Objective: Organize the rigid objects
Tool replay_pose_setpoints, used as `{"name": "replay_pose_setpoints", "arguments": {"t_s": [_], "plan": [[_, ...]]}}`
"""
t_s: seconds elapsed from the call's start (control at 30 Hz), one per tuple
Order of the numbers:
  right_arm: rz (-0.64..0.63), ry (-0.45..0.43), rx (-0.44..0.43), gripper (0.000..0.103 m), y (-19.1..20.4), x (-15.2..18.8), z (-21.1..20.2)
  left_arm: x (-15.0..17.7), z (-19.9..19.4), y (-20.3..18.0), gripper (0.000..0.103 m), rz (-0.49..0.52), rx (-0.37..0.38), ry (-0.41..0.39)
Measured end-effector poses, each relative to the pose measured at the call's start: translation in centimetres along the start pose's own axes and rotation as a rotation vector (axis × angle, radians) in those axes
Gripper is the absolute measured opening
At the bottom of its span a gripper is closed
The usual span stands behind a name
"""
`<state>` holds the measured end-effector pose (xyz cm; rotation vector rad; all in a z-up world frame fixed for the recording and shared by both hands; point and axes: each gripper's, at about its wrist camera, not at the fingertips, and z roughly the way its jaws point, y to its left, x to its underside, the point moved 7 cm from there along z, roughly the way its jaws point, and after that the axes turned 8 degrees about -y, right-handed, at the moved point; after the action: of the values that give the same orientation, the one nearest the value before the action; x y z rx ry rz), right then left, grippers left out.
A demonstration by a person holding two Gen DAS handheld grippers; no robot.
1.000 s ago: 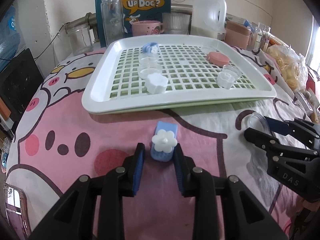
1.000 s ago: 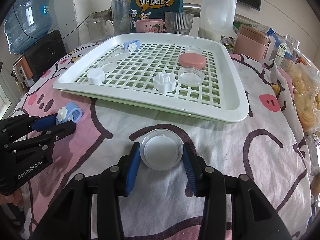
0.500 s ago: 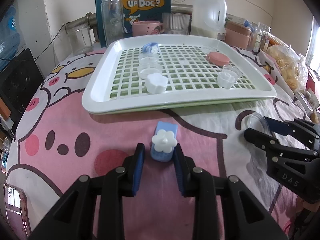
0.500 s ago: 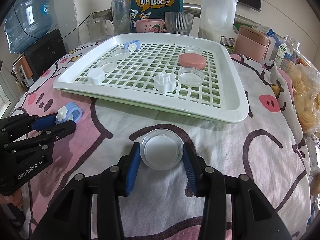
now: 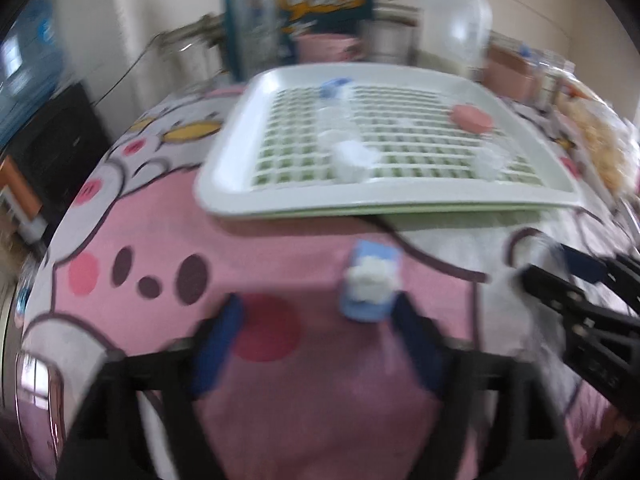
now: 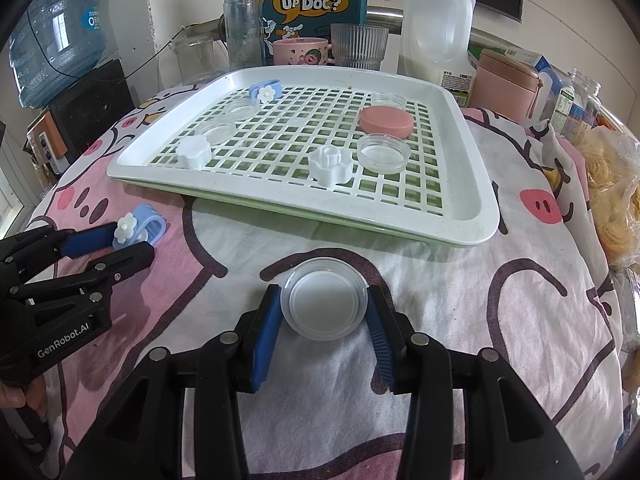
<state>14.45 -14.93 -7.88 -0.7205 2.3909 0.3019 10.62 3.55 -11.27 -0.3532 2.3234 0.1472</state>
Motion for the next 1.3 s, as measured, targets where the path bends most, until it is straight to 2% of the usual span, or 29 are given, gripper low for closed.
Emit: {"name": "replay_pose_setpoints", "arguments": {"t_s": [0.1, 0.13, 0.17, 0.2, 1.3], "plan": [[0.0, 0.0, 0.001, 0.042, -0.03, 0.0, -0.01, 0.06, 0.04, 0.14, 0.092, -0.003, 0.003, 0.002], [0.0, 0.0, 0.0, 0.042, -0.02, 0.0, -0.01, 0.09, 0.06, -0.01, 0.094, 0.005, 0.002, 0.004], [-0.001, 0.0, 0.001, 0.042, -0.03, -0.01, -0.02, 0.12, 0.15, -0.01, 0.102, 0.004, 0.005, 0.009], [-0.001, 0.0, 0.001, 0.042, -0.06, -0.01, -0.01, 0.25, 0.39, 0.14, 0.103, -0.003, 0.006, 0.024], [0.004, -0.001, -0.005, 0.042, -0.01, -0.01, 0.0, 0.29, 0.37, 0.17, 0.103, -0.003, 0.007, 0.023]]}}
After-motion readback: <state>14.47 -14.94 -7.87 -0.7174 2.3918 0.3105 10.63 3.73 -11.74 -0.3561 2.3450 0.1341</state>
